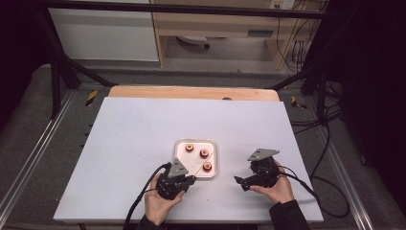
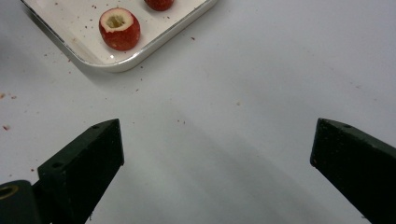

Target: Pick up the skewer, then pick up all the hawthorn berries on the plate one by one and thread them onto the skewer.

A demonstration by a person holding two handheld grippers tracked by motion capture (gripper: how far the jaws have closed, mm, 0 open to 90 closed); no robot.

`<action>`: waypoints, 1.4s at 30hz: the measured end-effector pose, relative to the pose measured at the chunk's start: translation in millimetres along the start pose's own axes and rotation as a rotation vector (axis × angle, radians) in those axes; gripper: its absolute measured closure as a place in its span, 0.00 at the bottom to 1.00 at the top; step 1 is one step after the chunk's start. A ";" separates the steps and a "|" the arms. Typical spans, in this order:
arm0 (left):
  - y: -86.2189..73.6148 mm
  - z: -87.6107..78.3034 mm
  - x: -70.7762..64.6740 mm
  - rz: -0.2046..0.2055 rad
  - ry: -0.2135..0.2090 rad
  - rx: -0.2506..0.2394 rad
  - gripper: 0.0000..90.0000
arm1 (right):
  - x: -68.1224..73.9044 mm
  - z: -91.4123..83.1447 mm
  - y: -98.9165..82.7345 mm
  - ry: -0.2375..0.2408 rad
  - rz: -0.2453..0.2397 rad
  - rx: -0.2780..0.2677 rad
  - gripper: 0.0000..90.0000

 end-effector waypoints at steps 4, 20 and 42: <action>-3.8 -2.3 3.5 -0.020 -0.003 -0.026 0.98 | -0.5 0.3 4.1 -0.009 0.023 0.013 0.04; -18.2 -15.7 11.7 -0.068 -0.005 -0.090 0.98 | 13.0 4.4 29.9 0.045 0.116 0.024 0.03; -29.8 -20.9 19.5 -0.087 0.006 -0.096 0.98 | 51.3 24.8 81.8 0.150 0.114 0.093 0.20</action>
Point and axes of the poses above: each handheld gripper's, and its own axes: z roughly forward along the jaws, y roughly out of its top, x roughly to its left, the point moved 9 cm from there along z, roughly forward along the jaws, and after that the axes turned 8 degrees about x, right-handed, at the moved point
